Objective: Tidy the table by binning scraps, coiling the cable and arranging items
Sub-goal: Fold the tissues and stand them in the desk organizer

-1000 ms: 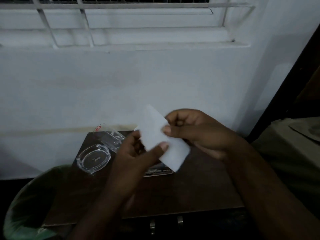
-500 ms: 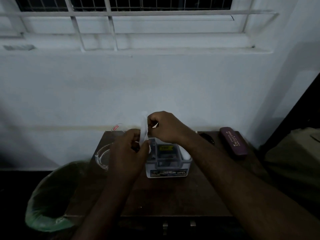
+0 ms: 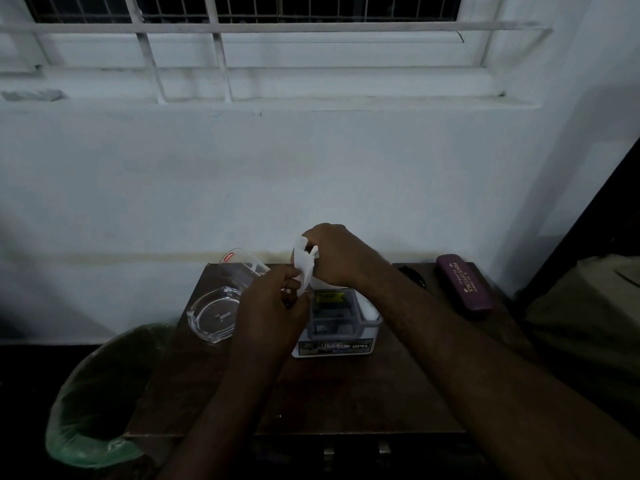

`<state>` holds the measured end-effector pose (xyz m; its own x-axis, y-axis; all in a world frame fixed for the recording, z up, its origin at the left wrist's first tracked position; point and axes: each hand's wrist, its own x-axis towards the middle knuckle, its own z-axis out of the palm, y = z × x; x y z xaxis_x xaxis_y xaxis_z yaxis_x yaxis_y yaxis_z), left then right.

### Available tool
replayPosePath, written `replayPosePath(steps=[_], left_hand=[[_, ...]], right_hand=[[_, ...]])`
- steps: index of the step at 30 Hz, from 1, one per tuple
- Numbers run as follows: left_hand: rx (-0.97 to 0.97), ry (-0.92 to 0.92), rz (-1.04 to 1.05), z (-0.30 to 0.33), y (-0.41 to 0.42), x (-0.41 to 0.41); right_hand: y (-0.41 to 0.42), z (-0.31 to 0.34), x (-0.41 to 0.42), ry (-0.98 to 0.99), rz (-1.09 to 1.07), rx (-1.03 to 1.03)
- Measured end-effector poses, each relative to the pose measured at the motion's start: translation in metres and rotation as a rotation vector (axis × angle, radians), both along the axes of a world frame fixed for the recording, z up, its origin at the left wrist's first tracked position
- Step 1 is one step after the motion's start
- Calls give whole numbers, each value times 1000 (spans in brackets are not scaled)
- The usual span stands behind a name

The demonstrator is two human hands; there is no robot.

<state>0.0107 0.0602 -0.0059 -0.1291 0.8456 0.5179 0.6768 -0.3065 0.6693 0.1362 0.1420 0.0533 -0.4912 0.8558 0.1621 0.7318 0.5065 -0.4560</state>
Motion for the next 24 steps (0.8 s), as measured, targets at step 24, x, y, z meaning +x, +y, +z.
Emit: replayPosePath(steps=[24], left_hand=[[32, -63, 76, -46, -43, 15]], right_hand=[[-134, -129, 45, 307, -441, 614]])
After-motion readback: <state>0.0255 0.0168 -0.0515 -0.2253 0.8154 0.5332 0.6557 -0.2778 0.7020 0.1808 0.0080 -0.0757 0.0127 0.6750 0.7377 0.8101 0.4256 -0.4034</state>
